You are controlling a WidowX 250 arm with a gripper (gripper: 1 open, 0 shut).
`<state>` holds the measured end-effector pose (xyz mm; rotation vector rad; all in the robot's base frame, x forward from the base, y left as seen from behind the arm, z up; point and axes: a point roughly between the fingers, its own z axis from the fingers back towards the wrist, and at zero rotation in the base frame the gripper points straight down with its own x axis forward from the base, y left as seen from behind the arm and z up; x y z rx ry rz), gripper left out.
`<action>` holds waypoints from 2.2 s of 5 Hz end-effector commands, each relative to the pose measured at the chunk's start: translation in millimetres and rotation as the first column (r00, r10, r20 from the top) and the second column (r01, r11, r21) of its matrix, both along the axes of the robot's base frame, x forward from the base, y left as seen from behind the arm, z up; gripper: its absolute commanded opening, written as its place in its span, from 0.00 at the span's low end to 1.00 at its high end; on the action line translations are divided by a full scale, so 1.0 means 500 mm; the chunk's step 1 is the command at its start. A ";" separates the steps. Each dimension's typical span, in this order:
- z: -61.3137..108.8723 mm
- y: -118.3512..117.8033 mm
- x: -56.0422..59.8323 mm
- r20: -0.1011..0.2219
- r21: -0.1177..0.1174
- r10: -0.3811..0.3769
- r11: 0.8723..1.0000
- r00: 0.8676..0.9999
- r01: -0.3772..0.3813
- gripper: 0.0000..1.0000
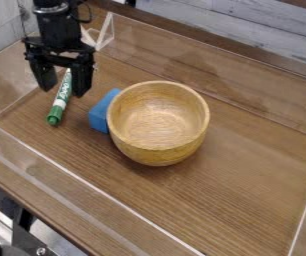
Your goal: Put the green marker in the brown bowl
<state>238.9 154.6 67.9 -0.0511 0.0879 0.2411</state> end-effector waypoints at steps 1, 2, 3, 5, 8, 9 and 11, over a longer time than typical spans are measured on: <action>0.021 0.018 0.011 0.036 0.021 0.014 1.000 0.999 -0.015 1.00; 0.011 0.025 0.008 0.040 0.019 0.020 1.000 0.999 -0.021 1.00; 0.002 0.031 0.005 0.044 0.016 0.025 1.000 0.999 -0.026 1.00; -0.020 0.044 -0.001 0.052 0.010 0.037 0.999 0.998 -0.037 1.00; -0.059 0.061 -0.005 0.061 0.001 0.057 0.998 0.997 -0.057 1.00; -0.067 0.063 -0.004 0.063 -0.004 0.062 0.998 0.996 -0.062 0.00; -0.028 0.065 -0.004 0.059 0.002 0.054 0.999 0.997 -0.055 0.00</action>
